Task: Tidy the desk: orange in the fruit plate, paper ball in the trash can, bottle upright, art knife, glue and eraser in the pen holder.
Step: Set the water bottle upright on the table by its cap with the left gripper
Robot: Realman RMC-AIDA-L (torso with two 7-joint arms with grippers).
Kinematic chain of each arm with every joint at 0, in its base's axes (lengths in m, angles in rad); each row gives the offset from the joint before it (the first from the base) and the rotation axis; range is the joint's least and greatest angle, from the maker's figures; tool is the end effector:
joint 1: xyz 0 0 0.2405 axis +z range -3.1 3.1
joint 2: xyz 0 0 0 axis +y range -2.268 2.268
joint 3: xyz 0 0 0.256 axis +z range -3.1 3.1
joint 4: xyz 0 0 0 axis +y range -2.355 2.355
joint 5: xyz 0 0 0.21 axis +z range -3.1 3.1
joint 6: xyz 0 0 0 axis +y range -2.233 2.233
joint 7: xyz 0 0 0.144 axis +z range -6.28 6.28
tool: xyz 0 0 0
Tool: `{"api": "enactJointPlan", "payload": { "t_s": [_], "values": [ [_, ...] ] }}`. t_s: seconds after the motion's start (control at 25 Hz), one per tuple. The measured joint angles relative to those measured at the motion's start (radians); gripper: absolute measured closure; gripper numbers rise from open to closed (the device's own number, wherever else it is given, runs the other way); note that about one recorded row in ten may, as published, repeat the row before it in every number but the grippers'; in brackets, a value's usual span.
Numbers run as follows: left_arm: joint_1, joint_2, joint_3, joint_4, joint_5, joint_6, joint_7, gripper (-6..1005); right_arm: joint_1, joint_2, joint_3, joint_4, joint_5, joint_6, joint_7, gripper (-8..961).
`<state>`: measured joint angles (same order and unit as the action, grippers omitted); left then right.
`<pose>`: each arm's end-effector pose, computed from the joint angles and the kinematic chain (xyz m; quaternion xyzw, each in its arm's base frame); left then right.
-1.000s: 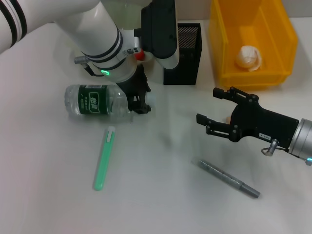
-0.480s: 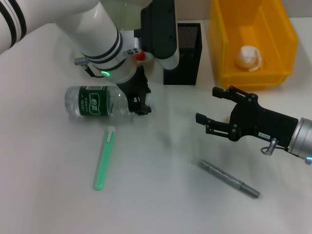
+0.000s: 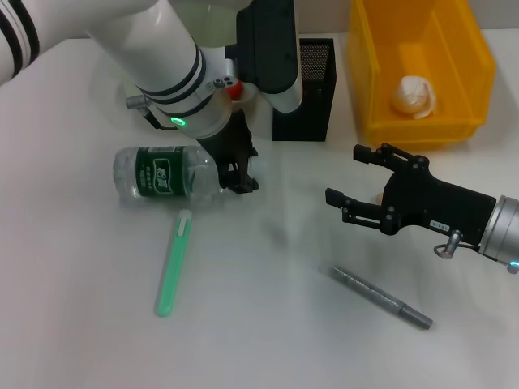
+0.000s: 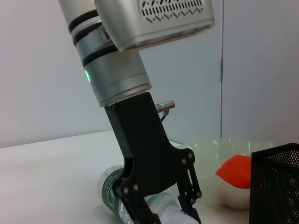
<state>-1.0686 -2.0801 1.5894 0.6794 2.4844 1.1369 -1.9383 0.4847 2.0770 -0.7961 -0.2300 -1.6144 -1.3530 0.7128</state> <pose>-0.1271 0.4143 -0.0898 -0.9621 0.0604 0.2480 0.0959 0.2904 0.3035 -0.0559 -0.9156 0.1324 0.2810 0.2554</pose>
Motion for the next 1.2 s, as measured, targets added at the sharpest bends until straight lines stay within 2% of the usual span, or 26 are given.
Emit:
{"api": "enactJointPlan", "payload": {
  "t_s": [0.2,0.48,0.8,1.2],
  "values": [
    [0.005,0.0,-0.003,0.015,0.0,0.015,-0.009,550,0.0,0.0,0.0,0.0,0.001,0.0,-0.002,126],
    [0.022,0.001,-0.072,0.068,-0.001,0.071,-0.01,551,0.0,-0.002,0.0,0.0,0.002,0.0,-0.003,126],
    [0.041,0.005,-0.089,0.11,-0.012,0.094,-0.025,555,0.0,-0.002,0.0,0.0,0.001,0.0,-0.003,125],
    [0.056,0.007,-0.199,0.143,-0.026,0.157,-0.015,557,0.001,-0.003,-0.004,-0.002,-0.001,0.0,-0.004,125]
  ]
}}
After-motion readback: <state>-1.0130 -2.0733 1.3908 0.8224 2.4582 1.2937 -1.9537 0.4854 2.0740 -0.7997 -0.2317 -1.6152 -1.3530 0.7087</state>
